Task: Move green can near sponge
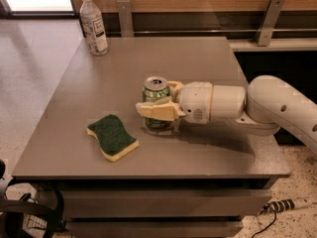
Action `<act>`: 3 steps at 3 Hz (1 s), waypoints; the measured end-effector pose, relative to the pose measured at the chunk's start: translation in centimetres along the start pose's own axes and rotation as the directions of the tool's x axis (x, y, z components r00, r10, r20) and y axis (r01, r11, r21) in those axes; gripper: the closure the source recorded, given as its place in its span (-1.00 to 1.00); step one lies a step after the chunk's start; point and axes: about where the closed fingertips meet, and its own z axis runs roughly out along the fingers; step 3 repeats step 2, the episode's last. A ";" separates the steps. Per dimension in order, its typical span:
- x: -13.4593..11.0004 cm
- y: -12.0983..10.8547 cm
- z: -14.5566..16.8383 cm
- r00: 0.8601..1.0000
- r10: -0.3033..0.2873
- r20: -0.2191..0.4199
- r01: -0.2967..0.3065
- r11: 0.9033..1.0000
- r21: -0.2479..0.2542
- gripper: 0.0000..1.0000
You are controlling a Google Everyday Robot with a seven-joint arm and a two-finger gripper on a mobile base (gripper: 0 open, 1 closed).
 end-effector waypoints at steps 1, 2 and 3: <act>-0.1 0.1 0.2 1.000 -0.001 0.000 0.001 1.000 -0.004 -0.97; -0.1 0.2 0.2 1.000 -0.002 0.000 0.002 1.000 -0.005 -1.00; -0.1 0.2 0.2 1.000 -0.002 0.000 0.002 1.000 -0.005 -1.00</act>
Offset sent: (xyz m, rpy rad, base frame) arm -0.0006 0.0021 0.0004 -0.0003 -0.0006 0.0039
